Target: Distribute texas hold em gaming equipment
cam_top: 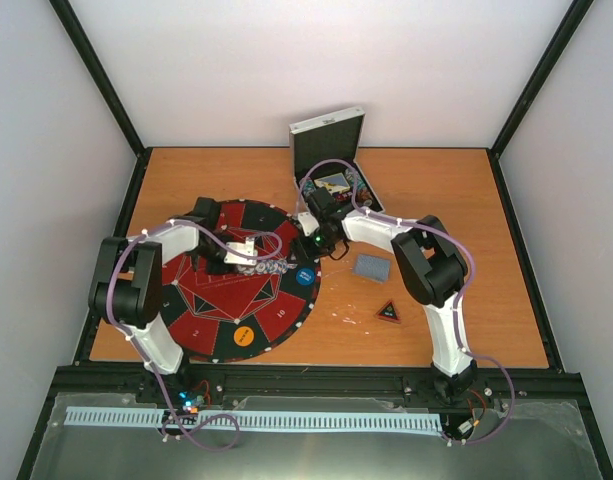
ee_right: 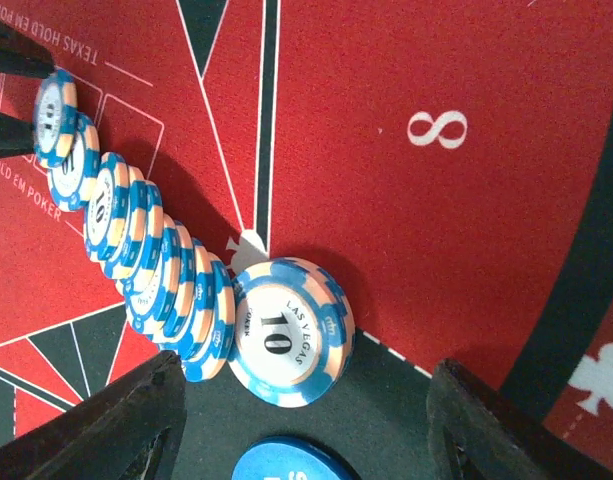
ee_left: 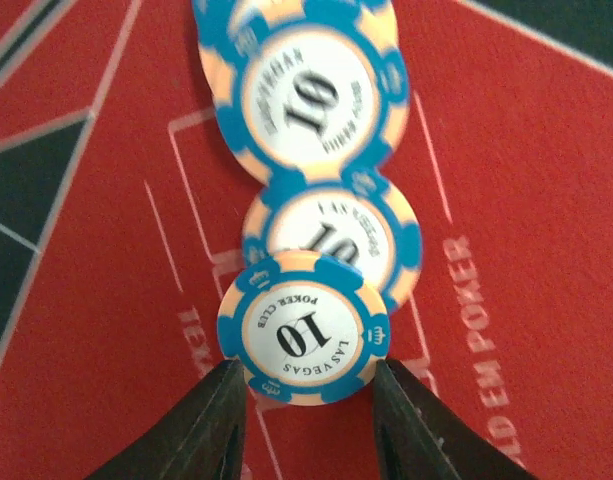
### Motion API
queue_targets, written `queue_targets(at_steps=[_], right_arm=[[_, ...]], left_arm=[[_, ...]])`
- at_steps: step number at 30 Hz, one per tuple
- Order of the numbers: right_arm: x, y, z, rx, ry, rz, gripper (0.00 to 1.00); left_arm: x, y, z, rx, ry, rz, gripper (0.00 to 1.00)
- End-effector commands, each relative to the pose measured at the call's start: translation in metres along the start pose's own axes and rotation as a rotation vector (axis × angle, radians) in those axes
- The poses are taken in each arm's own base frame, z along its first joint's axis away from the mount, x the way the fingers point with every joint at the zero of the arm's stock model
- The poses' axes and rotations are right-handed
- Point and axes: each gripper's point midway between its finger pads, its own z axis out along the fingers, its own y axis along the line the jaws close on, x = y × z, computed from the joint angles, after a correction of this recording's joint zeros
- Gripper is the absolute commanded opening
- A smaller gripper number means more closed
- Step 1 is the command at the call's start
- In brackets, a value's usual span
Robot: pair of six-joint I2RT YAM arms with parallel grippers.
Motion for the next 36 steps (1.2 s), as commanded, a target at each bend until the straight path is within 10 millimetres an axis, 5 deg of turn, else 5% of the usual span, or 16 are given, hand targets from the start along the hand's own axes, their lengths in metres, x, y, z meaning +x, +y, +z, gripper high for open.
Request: queue_targets(at_steps=[1,7,15,24,36], right_arm=[[0.001,0.010,-0.014,-0.002,-0.023,-0.039,0.67],[0.005,0.016,-0.031,-0.052,-0.064,-0.013,0.67],[-0.001,0.011,-0.028,-0.088,-0.075,0.008,0.66],[-0.021,-0.003,-0.012,-0.054,-0.094,0.021,0.62],[0.004,-0.018,0.004,-0.018,-0.024,-0.010,0.58]], left_arm=[[-0.024,0.015,0.031,-0.012,-0.039,0.065,0.37],[-0.055,0.012,0.046,0.020,-0.084,0.136,0.37],[-0.091,0.004,0.044,0.058,-0.190,0.170,0.37],[-0.113,0.000,0.043,0.072,-0.252,0.174,0.38],[-0.120,-0.020,0.049,0.102,-0.270,0.203,0.38]])
